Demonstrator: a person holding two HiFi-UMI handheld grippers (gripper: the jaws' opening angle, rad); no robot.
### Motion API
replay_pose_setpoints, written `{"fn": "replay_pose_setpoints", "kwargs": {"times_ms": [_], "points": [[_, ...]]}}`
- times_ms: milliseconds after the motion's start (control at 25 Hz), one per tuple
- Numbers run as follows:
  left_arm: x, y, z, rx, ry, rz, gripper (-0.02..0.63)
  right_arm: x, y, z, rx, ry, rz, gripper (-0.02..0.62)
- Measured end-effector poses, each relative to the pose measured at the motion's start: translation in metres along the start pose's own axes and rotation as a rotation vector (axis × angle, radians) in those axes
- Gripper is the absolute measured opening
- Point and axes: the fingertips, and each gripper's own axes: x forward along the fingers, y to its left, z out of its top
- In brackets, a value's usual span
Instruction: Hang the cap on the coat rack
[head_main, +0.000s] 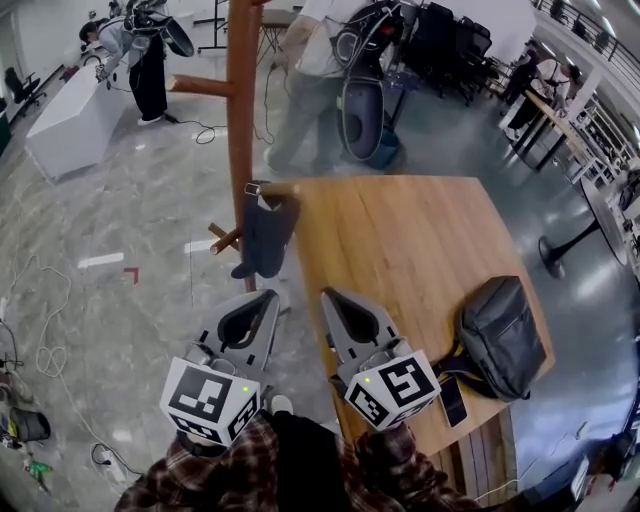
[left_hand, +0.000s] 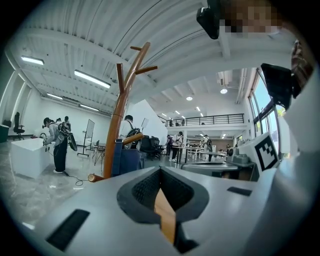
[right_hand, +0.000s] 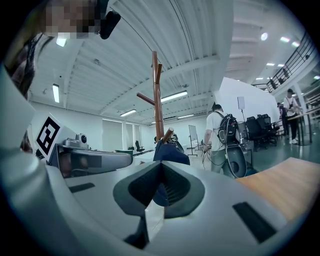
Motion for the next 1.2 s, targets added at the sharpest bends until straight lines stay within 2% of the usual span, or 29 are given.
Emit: {"fn": "replay_pose_setpoints", "kwargs": {"times_ms": [1200], "points": [[-0.011, 0.009, 0.006, -0.025, 0.003, 0.002, 0.011, 0.010, 0.012, 0.005, -0.005, 0.021, 0.055, 0.011]]}}
